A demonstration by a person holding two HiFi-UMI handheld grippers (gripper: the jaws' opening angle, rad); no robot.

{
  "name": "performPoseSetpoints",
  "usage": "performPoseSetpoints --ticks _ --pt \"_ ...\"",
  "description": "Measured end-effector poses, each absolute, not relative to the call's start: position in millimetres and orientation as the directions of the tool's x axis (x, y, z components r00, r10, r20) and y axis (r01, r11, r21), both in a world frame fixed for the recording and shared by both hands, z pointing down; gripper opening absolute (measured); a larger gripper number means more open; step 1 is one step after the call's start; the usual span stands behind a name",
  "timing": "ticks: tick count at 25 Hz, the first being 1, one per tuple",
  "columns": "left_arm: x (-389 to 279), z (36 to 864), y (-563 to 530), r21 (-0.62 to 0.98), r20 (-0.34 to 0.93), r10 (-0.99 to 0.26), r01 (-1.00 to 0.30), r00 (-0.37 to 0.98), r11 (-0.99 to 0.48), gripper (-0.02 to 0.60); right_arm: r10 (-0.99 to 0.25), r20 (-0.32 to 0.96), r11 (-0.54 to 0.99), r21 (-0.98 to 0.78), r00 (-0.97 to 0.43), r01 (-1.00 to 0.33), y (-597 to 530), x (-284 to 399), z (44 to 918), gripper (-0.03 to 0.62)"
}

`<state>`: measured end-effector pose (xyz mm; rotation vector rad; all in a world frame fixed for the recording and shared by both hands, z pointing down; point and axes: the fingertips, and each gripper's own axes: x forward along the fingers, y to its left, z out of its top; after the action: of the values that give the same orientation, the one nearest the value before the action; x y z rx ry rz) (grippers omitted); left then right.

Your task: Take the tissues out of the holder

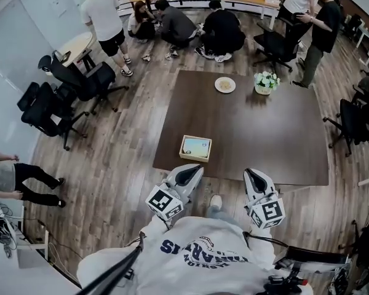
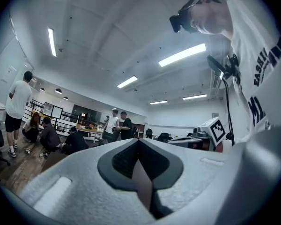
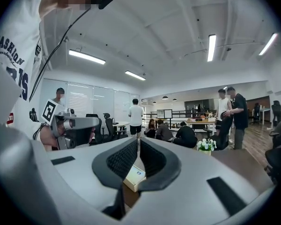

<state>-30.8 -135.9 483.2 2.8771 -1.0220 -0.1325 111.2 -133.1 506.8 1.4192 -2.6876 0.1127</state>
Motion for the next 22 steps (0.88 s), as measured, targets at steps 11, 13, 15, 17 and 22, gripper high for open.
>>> performPoseSetpoints --ticks 11,13,15,17,22 --pt "9 470 -214 0.106 -0.015 -0.675 -0.671 0.737 -0.734 0.005 -0.769 0.116 0.628 -0.045 -0.629 -0.777 -224 137 507 0.012" --pt "9 472 -220 0.108 -0.002 -0.683 -0.679 0.731 -0.726 0.005 -0.764 0.115 0.634 -0.048 -0.635 -0.771 -231 138 505 0.012" --pt "8 475 -226 0.111 0.003 -0.692 -0.688 0.722 -0.718 0.005 -0.761 0.117 0.637 -0.051 -0.638 -0.769 -235 138 505 0.012" --pt "5 475 -231 0.111 0.003 -0.698 -0.694 0.716 -0.711 0.005 -0.758 0.122 0.639 -0.053 -0.640 -0.767 -238 137 506 0.012" --pt "-5 475 -243 0.115 0.004 -0.703 -0.699 0.711 -0.706 0.005 -0.753 0.136 0.641 -0.068 -0.644 -0.764 -242 127 510 0.012"
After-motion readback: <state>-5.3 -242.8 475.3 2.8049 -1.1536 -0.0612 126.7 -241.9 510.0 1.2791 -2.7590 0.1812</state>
